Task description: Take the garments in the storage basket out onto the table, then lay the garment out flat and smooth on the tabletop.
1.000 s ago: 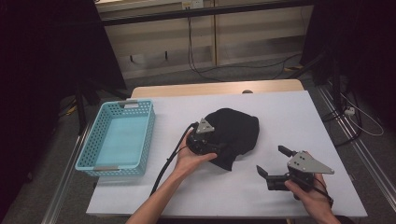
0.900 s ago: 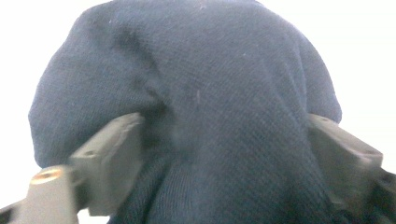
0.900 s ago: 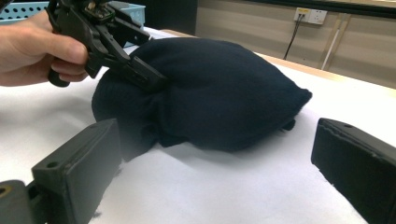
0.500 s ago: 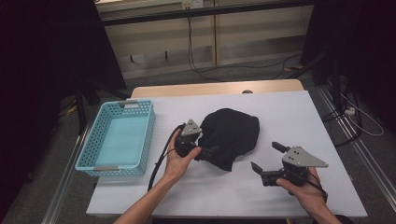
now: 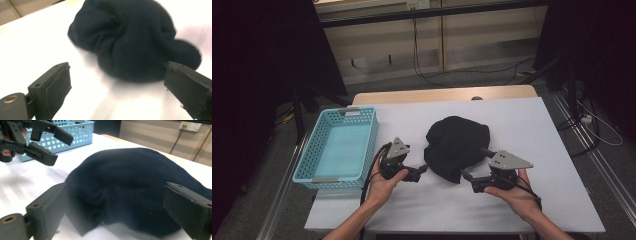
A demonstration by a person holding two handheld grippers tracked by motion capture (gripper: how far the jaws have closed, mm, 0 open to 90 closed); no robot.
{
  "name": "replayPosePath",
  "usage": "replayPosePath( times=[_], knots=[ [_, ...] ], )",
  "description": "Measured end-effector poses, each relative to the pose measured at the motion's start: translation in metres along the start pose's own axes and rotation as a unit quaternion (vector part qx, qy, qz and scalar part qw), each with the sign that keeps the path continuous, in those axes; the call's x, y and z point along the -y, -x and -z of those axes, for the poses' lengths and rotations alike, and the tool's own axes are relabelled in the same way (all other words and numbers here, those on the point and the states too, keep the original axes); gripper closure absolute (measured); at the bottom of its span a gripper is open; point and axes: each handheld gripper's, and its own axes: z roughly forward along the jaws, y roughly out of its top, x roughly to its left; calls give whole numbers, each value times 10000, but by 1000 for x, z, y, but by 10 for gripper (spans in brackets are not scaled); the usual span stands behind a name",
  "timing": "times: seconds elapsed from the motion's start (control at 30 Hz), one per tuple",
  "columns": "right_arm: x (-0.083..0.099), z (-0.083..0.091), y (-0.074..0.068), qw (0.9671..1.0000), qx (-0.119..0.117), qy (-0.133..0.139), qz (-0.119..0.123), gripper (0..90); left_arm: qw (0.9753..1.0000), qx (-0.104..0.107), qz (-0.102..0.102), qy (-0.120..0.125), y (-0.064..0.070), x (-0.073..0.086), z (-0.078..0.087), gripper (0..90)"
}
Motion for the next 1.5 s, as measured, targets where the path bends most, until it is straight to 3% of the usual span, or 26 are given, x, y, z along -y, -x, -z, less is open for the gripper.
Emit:
replayPosePath(
  times=[0.2, 0.37, 0.47, 0.67, 0.9, 1.13, 1.2, 1.23, 1.27, 1.33, 1.4, 1.5],
  knots=[
    [-5, -20, -8, 9996, -209, -104, 169, 149, 10000, -54, 16, -81, 7, 15, 4, 76],
    [-2, -37, -14, 9986, -318, -288, 302, 166, 9999, -21, 110, -131, 7, 15, -4, 63],
    [0, -43, -15, 9978, -440, -439, 240, 165, 9999, -63, 28, -110, 8, 15, -10, 66],
    [5, -51, -23, 9942, -775, -661, 352, 169, 9999, 13, -2, -169, 8, 16, -12, 65],
    [11, -58, -30, 9912, -726, -867, 691, 142, 9997, -1, 65, -218, 5, 16, -13, 63],
    [12, -66, -33, 9878, -409, -1183, 931, 171, 9997, 89, 108, -208, 1, 16, -18, 47],
    [11, -71, -33, 9856, -297, -1305, 1037, 210, 9998, 51, 93, -187, 1, 15, -20, 55],
    [11, -71, -32, 9862, -195, -1272, 1046, 305, 9999, -10, 57, -157, 2, 15, -20, 65],
    [11, -71, -32, 9862, -195, -1272, 1046, 305, 9999, -10, 57, -157, 2, 15, -20, 66],
    [10, -67, -25, 9868, -138, -1223, 1051, 519, 9998, -127, -16, -174, 4, 15, -21, 66],
    [7, -64, -17, 9880, -287, -1198, 932, 655, 9998, -117, -46, -179, 4, 15, -22, 66],
    [3, -59, -14, 9888, -491, -1120, 861, 704, 9999, -22, -85, -127, 5, 14, -23, 91]
  ],
)
